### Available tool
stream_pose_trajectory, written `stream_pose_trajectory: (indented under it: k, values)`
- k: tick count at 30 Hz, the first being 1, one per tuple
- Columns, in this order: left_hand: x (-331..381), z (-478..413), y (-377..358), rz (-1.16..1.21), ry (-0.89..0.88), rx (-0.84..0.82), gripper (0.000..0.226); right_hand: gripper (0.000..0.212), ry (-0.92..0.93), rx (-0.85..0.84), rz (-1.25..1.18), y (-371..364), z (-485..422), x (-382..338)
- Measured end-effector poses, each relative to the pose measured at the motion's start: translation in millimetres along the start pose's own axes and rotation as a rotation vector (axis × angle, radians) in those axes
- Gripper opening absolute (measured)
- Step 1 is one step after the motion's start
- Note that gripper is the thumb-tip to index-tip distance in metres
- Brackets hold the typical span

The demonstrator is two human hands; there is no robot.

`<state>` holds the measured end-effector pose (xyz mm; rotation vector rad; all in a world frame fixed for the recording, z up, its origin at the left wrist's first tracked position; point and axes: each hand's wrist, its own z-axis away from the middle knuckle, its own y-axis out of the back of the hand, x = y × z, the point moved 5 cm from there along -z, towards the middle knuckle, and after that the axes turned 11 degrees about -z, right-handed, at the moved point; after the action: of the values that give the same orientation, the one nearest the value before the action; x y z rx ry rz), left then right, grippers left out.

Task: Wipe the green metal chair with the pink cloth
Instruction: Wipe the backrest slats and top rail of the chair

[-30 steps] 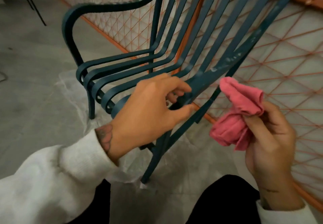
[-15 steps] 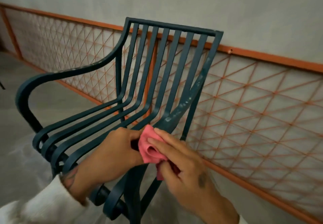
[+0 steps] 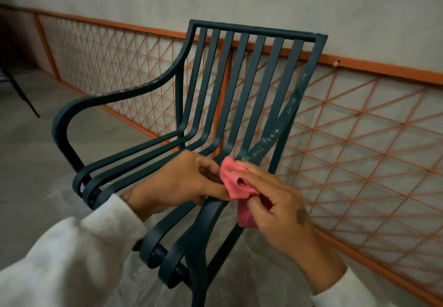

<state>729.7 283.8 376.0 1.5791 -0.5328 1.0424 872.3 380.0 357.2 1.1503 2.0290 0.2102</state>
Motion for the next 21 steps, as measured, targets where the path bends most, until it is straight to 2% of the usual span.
stream_pose_trajectory:
  k: [5, 13, 17, 21]
  values:
    - [3, -3, 4, 0.013, 0.033, -0.101, 0.024, 0.053, -0.065, 0.012, 0.021, 2, -12, 3]
    - [-1, 0, 1, 0.039, 0.032, -0.078, 0.021, 0.055, -0.054, 0.062, 0.024, 2, 4, 0]
    - [-5, -3, 2, 0.062, 0.063, -0.024, 0.036, 0.048, -0.141, 0.107, 0.096, 5, -10, 3]
    - [-4, -2, -1, 0.078, 0.012, -0.049, 0.018, 0.045, -0.091, 0.048, 0.023, -5, -5, -11]
